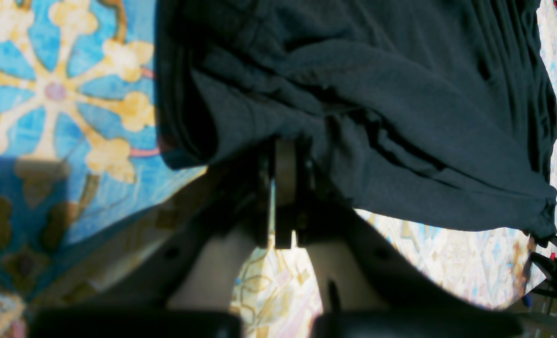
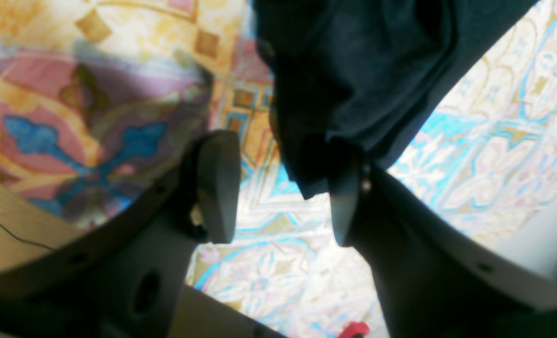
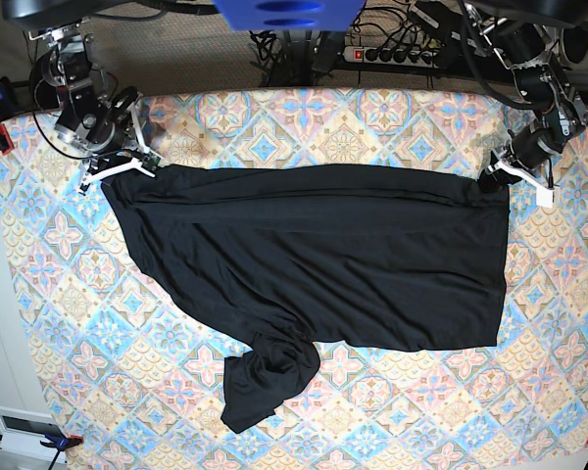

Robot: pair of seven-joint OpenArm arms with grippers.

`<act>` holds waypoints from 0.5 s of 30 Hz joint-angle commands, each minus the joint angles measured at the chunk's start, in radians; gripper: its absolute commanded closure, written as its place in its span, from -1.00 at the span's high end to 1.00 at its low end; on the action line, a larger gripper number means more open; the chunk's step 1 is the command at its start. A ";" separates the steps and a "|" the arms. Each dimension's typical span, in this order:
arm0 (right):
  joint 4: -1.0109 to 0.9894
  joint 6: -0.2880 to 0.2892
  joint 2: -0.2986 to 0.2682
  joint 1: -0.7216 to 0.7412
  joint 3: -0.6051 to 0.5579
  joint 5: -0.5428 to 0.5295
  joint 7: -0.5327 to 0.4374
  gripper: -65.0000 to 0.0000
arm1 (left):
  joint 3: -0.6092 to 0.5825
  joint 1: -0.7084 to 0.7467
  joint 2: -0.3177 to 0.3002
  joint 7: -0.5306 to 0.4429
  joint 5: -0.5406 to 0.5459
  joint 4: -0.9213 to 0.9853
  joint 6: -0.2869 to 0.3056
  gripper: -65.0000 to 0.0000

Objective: Layout the t-shirt on the table in an organized manner, then fold the t-shirt properly
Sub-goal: 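Lower the shirt edge with both grippers, laying it flat on the table, then pull the shirt edge outward with the right gripper, stretching it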

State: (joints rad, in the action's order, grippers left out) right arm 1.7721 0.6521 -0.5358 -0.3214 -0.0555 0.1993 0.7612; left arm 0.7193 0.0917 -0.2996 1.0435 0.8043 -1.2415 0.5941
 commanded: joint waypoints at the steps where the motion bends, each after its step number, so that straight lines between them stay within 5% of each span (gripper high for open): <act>1: -0.038 -0.013 -0.005 0.000 -0.004 0.027 0.005 -0.11 | 0.004 -0.007 -0.019 -0.007 0.002 -0.011 -0.004 -1.00; 15: -0.117 -0.013 -0.005 0.117 -0.005 0.029 0.004 -0.11 | 0.004 -0.007 -0.019 -0.007 0.002 -0.011 -0.004 -1.00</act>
State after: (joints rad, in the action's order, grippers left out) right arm 1.6928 0.7380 -0.5480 -0.2203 -0.0563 0.1345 0.7742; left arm 0.7193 0.0914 -0.2996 1.0439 0.8043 -1.2415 0.5941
